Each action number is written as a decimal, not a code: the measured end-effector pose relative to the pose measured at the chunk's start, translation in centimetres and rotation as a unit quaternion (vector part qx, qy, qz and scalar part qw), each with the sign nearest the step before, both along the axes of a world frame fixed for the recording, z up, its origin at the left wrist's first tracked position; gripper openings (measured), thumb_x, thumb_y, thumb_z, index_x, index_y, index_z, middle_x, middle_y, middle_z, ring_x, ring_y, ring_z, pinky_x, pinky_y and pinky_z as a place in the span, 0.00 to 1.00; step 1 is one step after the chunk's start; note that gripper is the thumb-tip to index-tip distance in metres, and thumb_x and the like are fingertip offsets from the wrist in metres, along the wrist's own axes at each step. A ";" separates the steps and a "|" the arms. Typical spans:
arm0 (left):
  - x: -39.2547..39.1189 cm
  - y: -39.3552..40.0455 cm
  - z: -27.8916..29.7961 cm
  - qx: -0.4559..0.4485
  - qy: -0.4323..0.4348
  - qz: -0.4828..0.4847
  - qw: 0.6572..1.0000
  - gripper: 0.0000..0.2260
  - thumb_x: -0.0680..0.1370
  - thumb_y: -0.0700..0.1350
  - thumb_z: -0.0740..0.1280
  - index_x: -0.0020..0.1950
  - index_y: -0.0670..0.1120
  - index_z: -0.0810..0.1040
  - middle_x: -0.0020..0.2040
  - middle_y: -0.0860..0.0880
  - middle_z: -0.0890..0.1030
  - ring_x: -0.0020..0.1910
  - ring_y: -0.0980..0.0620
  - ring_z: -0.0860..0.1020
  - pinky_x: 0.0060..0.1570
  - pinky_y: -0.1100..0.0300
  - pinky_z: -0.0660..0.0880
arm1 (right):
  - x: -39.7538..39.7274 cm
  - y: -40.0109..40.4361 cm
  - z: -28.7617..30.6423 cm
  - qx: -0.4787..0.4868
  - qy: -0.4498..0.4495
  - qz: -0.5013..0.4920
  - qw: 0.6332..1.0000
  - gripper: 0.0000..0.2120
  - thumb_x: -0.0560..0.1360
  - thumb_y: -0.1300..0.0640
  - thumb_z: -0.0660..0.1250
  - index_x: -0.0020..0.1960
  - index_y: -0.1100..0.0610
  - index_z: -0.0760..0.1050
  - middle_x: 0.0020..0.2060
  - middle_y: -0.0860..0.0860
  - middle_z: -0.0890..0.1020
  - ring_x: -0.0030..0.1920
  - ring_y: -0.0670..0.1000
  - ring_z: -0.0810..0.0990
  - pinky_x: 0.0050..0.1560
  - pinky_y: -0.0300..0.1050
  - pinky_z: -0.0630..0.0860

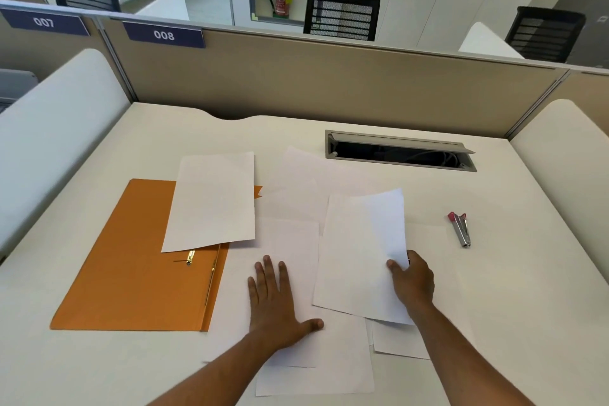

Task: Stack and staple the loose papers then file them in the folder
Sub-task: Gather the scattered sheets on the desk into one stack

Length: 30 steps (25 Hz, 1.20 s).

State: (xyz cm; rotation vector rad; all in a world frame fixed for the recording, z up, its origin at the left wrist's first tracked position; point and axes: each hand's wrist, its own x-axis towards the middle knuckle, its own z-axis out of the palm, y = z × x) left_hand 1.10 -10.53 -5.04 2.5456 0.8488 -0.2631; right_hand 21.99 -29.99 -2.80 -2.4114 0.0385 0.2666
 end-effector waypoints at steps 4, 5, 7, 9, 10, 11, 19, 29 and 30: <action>0.0 0.7 0.3 -0.021 -0.009 0.009 1.000 0.64 0.60 0.80 0.61 0.77 0.45 0.29 0.75 0.43 0.24 0.75 0.43 0.26 0.76 0.45 0.34 | -0.3 -0.4 -0.6 -0.013 0.020 0.030 0.999 0.18 0.78 0.52 0.70 0.63 0.60 0.77 0.58 0.58 0.84 0.59 0.63 0.80 0.57 0.55 0.78; -0.1 0.9 0.4 -0.023 -0.014 0.009 1.000 0.63 0.61 0.79 0.62 0.78 0.46 0.30 0.76 0.44 0.25 0.76 0.43 0.27 0.75 0.46 0.34 | -0.4 -0.6 -0.7 -0.016 0.025 0.032 0.999 0.18 0.78 0.52 0.70 0.64 0.60 0.77 0.59 0.58 0.84 0.59 0.63 0.80 0.58 0.55 0.78; -0.3 1.3 0.7 -0.030 -0.024 0.011 0.999 0.61 0.64 0.75 0.65 0.78 0.45 0.32 0.77 0.46 0.27 0.77 0.45 0.30 0.75 0.48 0.36 | -0.6 -1.0 -0.7 -0.017 0.030 0.032 0.999 0.18 0.78 0.52 0.70 0.64 0.60 0.77 0.59 0.58 0.84 0.59 0.63 0.80 0.58 0.54 0.78; -0.5 1.6 0.8 -0.038 -0.043 0.018 0.998 0.55 0.70 0.70 0.66 0.80 0.45 0.37 0.79 0.47 0.32 0.79 0.47 0.34 0.77 0.50 0.40 | -0.7 -1.6 -0.6 -0.016 0.029 0.033 0.999 0.18 0.78 0.52 0.70 0.64 0.60 0.77 0.59 0.58 0.84 0.59 0.63 0.80 0.58 0.54 0.78; -0.5 1.8 0.9 -0.040 -0.060 0.026 0.997 0.50 0.72 0.66 0.67 0.80 0.45 0.41 0.81 0.48 0.37 0.80 0.47 0.38 0.78 0.50 0.44 | -0.5 -2.0 -0.4 -0.017 0.026 0.035 0.999 0.18 0.78 0.52 0.70 0.65 0.59 0.77 0.59 0.57 0.84 0.60 0.63 0.80 0.58 0.54 0.77; -0.6 1.9 1.0 -0.042 -0.078 0.039 0.995 0.45 0.75 0.63 0.66 0.81 0.46 0.45 0.82 0.49 0.41 0.80 0.48 0.42 0.78 0.51 0.48 | -0.4 -2.4 -0.2 -0.020 0.024 0.039 0.999 0.18 0.78 0.52 0.70 0.65 0.59 0.77 0.60 0.57 0.84 0.60 0.63 0.80 0.58 0.54 0.77; 0.1 1.3 3.2 -0.093 -0.154 0.113 0.977 0.30 0.79 0.61 0.61 0.78 0.49 0.61 0.76 0.50 0.67 0.73 0.49 0.69 0.68 0.52 0.70 | -2.1 -0.8 0.8 0.050 0.091 0.109 0.989 0.10 0.77 0.53 0.71 0.57 0.54 0.80 0.49 0.51 0.85 0.51 0.58 0.83 0.55 0.56 0.81; -0.4 -0.5 3.5 -0.198 -0.124 0.008 0.972 0.23 0.84 0.53 0.56 0.78 0.49 0.61 0.81 0.52 0.57 0.79 0.52 0.55 0.77 0.54 0.53 | -4.9 2.0 1.2 0.186 0.251 0.074 0.947 0.13 0.81 0.51 0.67 0.60 0.59 0.79 0.52 0.55 0.86 0.52 0.58 0.85 0.55 0.53 0.82; -0.7 -0.5 3.2 -0.199 -0.109 -0.014 0.974 0.22 0.84 0.49 0.56 0.78 0.48 0.60 0.81 0.51 0.54 0.80 0.52 0.52 0.77 0.55 0.51 | -5.3 2.1 1.0 0.190 0.263 0.070 0.943 0.16 0.80 0.47 0.68 0.61 0.58 0.78 0.53 0.55 0.85 0.54 0.58 0.84 0.55 0.52 0.81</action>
